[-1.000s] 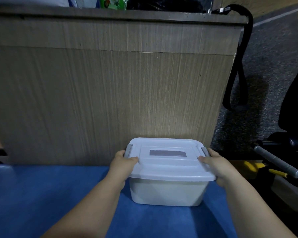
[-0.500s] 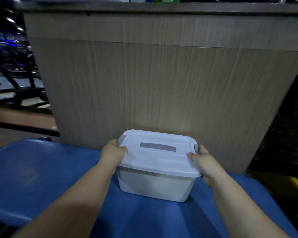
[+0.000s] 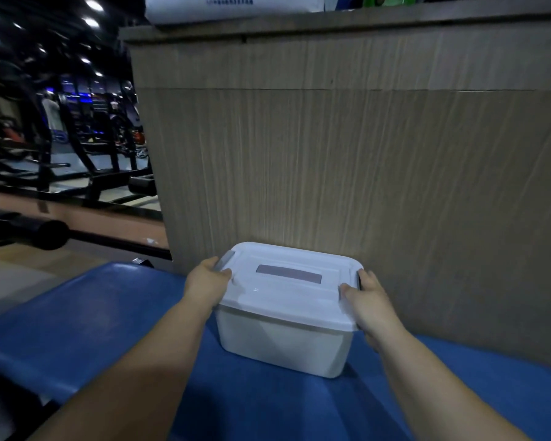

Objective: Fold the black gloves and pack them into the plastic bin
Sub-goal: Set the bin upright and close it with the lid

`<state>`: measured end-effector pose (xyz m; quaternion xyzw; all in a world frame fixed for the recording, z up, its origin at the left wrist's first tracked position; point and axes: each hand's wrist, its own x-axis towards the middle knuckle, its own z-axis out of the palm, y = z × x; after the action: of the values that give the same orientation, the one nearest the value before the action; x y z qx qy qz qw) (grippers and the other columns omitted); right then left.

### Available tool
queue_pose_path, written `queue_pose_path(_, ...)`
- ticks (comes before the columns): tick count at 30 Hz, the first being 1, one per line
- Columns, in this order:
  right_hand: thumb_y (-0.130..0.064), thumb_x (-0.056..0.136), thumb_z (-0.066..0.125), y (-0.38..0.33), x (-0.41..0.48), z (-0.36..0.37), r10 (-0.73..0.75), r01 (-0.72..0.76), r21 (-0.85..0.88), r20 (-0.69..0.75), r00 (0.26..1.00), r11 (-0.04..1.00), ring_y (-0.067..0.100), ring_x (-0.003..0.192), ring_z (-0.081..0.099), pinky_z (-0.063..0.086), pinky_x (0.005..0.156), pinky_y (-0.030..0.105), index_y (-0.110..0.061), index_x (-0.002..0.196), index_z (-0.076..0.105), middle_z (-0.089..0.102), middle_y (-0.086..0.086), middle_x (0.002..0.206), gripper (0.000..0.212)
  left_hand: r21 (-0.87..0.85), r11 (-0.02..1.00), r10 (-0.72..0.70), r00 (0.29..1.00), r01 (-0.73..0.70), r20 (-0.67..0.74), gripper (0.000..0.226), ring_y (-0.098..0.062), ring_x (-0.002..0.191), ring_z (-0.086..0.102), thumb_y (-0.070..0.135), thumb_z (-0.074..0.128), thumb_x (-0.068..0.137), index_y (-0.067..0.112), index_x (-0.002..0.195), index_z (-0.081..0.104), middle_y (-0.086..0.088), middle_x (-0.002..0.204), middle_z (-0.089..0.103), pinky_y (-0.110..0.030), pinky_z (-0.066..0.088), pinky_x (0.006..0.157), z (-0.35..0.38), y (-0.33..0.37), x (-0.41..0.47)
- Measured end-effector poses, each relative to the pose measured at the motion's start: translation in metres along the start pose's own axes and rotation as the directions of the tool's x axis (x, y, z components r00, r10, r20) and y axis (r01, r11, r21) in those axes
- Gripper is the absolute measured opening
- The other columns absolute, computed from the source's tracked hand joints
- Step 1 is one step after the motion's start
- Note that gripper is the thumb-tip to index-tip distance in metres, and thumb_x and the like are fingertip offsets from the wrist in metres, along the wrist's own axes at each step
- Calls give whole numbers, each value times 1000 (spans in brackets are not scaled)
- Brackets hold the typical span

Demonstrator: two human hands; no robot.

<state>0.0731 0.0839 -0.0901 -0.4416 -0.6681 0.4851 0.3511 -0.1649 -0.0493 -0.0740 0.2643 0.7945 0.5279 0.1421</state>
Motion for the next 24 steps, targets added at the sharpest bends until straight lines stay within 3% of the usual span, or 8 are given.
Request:
queue_pose_path(4,-48,69,51,-1,2,7,-5,2,-58,-40,999,998,20,131,43,44,102,51,-25,133,47,33,-7,149,68,1,1000,10,999,-10,-33,51,-30,120,51,20,55,94,12,143,44,-11,138,53,-27,37,88,4,-5,10)
queue_pose_path(9,-26,90,52,-11,1,6,-59,45,-246,-51,997,968,22,121,47,44,99,43,-15,133,47,33,-2,147,44,217,975,57,998,-50,-26,45,-34,118,51,25,48,97,14,141,45,-12,135,54,-32,42,91,5,-4,12)
queue_pose_path(11,-28,95,47,-16,4,3,-78,87,-458,37,996,885,24,136,32,31,111,41,-16,147,33,22,0,156,55,334,939,92,996,-84,-8,43,-32,117,50,27,45,97,19,139,47,-12,132,55,-29,39,85,2,-2,14)
queue_pose_path(13,-31,100,39,-24,5,1,-87,167,-677,150,985,717,25,145,13,11,119,38,-16,150,25,16,5,159,53,378,919,118,993,-115,15,43,-28,112,52,28,45,96,27,140,47,-9,134,53,-24,35,81,0,0,15)
queue_pose_path(16,-34,100,30,-37,8,0,-51,191,-811,196,979,553,26,148,4,4,118,49,-22,144,32,20,0,157,46,407,903,123,990,-140,70,45,-25,113,53,27,45,97,33,142,44,-8,140,50,-22,38,87,-3,6,15)
queue_pose_path(19,-40,101,24,-50,16,6,-53,329,-858,336,940,395,23,147,7,2,117,52,-25,139,37,27,1,155,42,410,896,128,984,-169,127,45,-25,124,49,31,46,98,33,143,43,-2,138,54,-25,38,96,-4,9,16)
queue_pose_path(21,-51,100,24,-55,25,11,-71,433,-840,436,897,327,21,149,-1,1,119,45,-29,149,23,8,0,162,53,383,907,122,981,-173,153,46,-24,121,51,35,47,97,33,143,42,2,128,59,-23,37,90,-5,9,17)
queue_pose_path(24,-60,96,28,-59,44,22,-64,598,-718,620,782,356,12,147,-12,-1,120,36,-37,152,9,-7,-10,161,63,368,911,102,967,-186,235,55,-19,135,38,45,47,96,32,148,32,9,145,42,-23,30,101,-8,9,22)
